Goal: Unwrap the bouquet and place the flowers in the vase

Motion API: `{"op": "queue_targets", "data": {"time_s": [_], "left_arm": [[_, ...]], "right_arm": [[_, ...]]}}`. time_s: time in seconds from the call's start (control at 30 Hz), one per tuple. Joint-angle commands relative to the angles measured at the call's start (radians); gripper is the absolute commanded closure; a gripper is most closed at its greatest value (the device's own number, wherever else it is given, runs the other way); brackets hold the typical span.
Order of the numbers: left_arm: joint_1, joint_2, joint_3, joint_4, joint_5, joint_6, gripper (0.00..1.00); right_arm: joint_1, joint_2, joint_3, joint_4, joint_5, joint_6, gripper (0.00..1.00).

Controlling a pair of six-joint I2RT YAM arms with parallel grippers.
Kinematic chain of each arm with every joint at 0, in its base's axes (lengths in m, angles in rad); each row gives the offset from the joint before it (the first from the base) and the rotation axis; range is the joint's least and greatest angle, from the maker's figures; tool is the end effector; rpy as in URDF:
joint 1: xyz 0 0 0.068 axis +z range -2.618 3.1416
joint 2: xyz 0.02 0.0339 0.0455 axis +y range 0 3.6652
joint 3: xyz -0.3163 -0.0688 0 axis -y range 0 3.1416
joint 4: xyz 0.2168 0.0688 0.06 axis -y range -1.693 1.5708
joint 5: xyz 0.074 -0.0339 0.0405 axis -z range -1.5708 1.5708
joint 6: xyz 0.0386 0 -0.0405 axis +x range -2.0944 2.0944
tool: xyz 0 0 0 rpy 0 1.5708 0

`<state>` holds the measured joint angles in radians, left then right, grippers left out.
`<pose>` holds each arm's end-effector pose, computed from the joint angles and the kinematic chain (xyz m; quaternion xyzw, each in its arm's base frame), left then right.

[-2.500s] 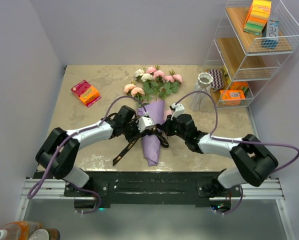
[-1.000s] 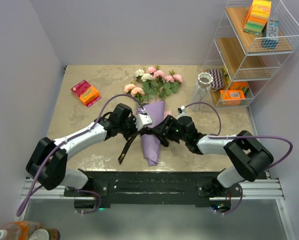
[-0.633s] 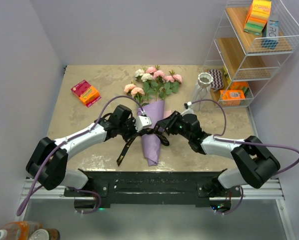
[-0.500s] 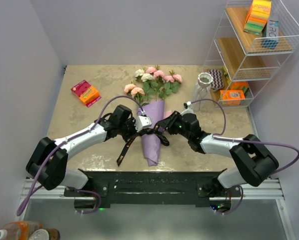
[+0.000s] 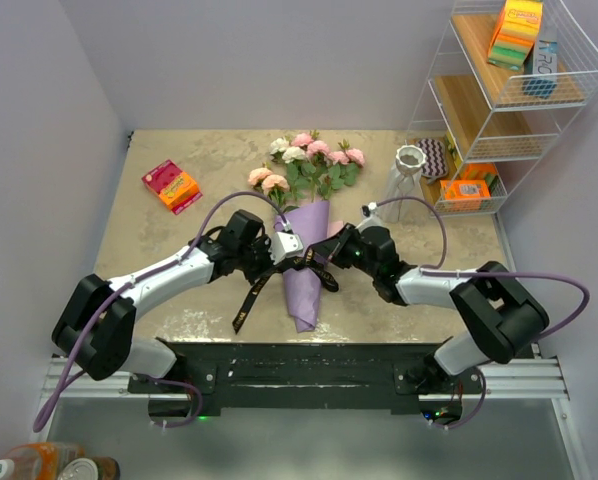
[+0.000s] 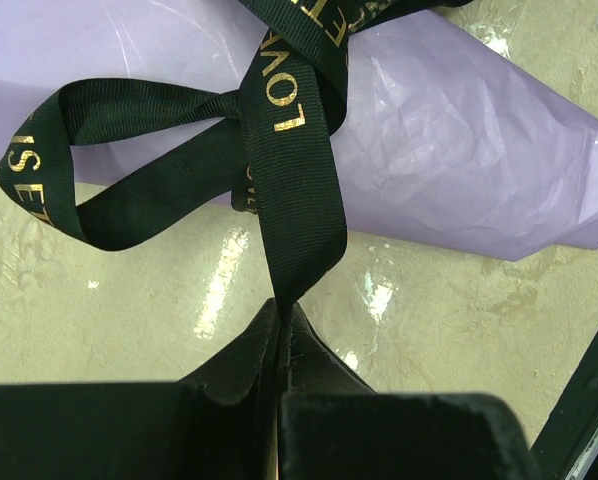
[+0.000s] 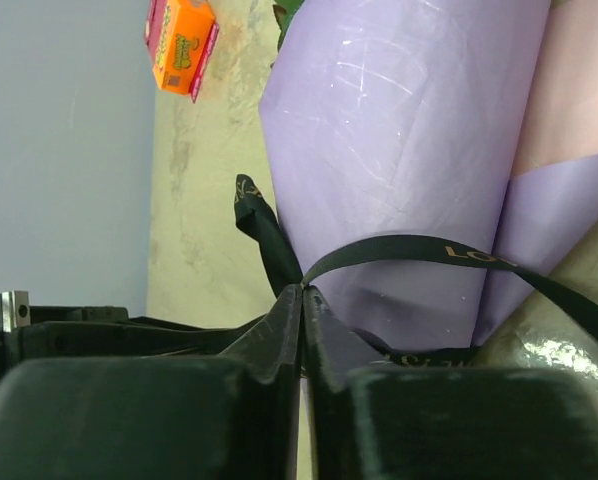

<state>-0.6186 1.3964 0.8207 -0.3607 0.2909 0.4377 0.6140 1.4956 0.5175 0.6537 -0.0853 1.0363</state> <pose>0.1935 -0.1513 0.2679 0.5128 0.7892 -0.1650 0.2949 0.2218 0.1604 0.2468 0.1457 0.7985 0.4519 0.3702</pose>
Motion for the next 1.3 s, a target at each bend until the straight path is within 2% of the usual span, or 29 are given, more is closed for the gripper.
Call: {"op": "queue_targets", "data": {"time_s": [0.0,0.07,0.17,0.27,0.4,0.53,0.67,0.77,0.83,0.87,0.97,1.07,1.1,1.13,1.17,1.2,1.23,1.27], "left_arm": [[-0.004,-0.013,0.034,0.000,0.005,0.003,1.00],[-0.003,-0.014,0.041,-0.010,0.007,-0.001,1.00],[0.002,-0.020,0.060,-0.030,0.007,-0.019,1.00],[0.029,-0.037,0.104,-0.069,0.037,-0.036,1.00],[0.123,-0.068,0.188,-0.138,0.100,-0.054,1.00],[0.272,-0.111,0.250,-0.211,0.099,-0.042,1.00],[0.417,-0.177,0.219,-0.228,0.073,0.002,1.00],[0.607,-0.211,0.210,-0.262,0.068,0.053,1.00],[0.696,-0.223,0.218,-0.288,0.077,0.094,1.00],[0.779,-0.224,0.224,-0.299,0.082,0.110,1.00],[0.922,-0.214,0.242,-0.322,0.083,0.160,1.00],[0.997,-0.201,0.245,-0.323,0.057,0.194,1.00],[1.008,-0.198,0.241,-0.331,0.053,0.203,0.95],[1.013,-0.200,0.238,-0.336,0.051,0.219,0.70],[1.014,-0.204,0.236,-0.342,0.060,0.225,0.54],[1.016,-0.220,0.236,-0.362,0.080,0.237,0.27],[1.014,-0.229,0.241,-0.377,0.112,0.262,0.01],[1.013,-0.240,0.253,-0.395,0.208,0.275,0.01]], "right_arm": [[-0.003,0.009,0.027,0.063,-0.031,0.004,1.00],[-0.002,-0.020,0.039,0.043,-0.024,-0.018,1.00],[-0.002,-0.118,0.078,-0.080,0.045,-0.096,1.00],[-0.003,-0.258,0.134,-0.326,0.166,-0.209,1.00],[-0.002,-0.446,0.180,-0.543,0.335,-0.317,1.00],[-0.007,-0.603,0.214,-0.756,0.526,-0.370,1.00],[-0.033,-0.699,0.242,-0.984,0.683,-0.354,1.00],[-0.106,-0.750,0.260,-1.058,0.742,-0.372,1.00],[-0.143,-0.764,0.289,-1.091,0.774,-0.397,1.00],[-0.181,-0.764,0.300,-1.114,0.792,-0.413,1.00],[-0.239,-0.755,0.328,-1.126,0.794,-0.443,1.00],[-0.289,-0.721,0.351,-1.158,0.803,-0.434,1.00],[-0.299,-0.709,0.360,-1.166,0.803,-0.433,0.98],[-0.309,-0.686,0.363,-1.178,0.802,-0.435,0.90],[-0.322,-0.675,0.368,-1.181,0.802,-0.436,0.77],[-0.326,-0.663,0.375,-1.187,0.806,-0.436,0.41],[-0.330,-0.655,0.381,-1.203,0.808,-0.435,0.24],[-0.333,-0.649,0.386,-1.206,0.806,-0.435,0.11]]}}
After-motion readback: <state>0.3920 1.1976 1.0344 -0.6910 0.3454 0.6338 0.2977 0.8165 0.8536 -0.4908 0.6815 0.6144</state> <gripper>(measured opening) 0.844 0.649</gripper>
